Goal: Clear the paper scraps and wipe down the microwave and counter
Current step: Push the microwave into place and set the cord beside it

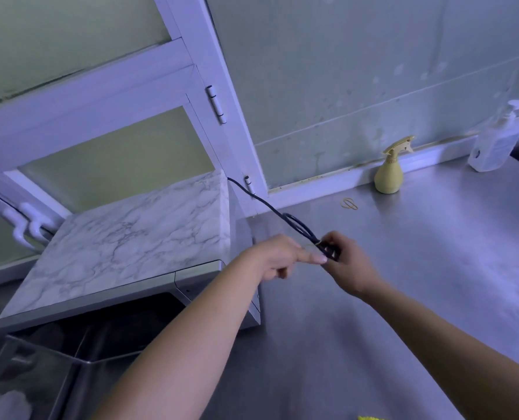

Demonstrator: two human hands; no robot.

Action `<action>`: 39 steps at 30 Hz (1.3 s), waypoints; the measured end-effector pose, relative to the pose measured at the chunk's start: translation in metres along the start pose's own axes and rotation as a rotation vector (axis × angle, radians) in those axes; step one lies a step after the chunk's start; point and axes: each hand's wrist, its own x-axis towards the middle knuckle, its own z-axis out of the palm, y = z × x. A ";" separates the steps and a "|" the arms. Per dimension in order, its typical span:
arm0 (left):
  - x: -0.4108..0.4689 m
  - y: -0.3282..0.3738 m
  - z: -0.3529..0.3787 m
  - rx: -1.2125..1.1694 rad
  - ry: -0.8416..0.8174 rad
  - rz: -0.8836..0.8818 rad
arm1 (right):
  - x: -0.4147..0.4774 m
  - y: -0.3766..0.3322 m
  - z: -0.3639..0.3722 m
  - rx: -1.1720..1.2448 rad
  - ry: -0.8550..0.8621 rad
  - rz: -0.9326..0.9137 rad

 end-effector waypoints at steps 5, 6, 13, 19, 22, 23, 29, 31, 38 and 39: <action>0.021 -0.003 0.053 -0.865 0.065 0.048 | -0.015 0.006 0.016 -0.265 0.184 -0.157; 0.024 -0.002 0.059 -0.934 0.092 0.037 | -0.019 0.006 0.018 -0.220 0.184 -0.147; 0.032 -0.017 0.058 -0.917 0.188 0.007 | -0.072 -0.001 0.007 0.189 0.347 0.029; 0.033 -0.027 0.059 -0.870 0.170 0.029 | -0.058 -0.033 0.018 0.828 -0.140 0.427; 0.030 -0.027 0.055 -0.818 0.183 0.014 | -0.057 -0.033 0.025 0.907 -0.215 0.451; 0.029 -0.027 0.054 -0.794 0.182 0.005 | -0.058 -0.031 0.027 0.902 -0.210 0.446; 0.025 -0.025 0.056 -0.789 0.171 0.009 | -0.067 -0.022 0.034 0.854 -0.190 0.380; 0.024 -0.029 0.058 -0.729 0.190 -0.001 | -0.068 -0.023 0.031 0.685 -0.228 0.324; 0.023 -0.043 0.056 -0.735 0.207 0.008 | -0.079 -0.029 0.047 0.535 -0.133 0.254; 0.024 -0.043 0.051 -0.715 0.229 -0.004 | -0.086 -0.026 0.052 0.534 -0.064 0.221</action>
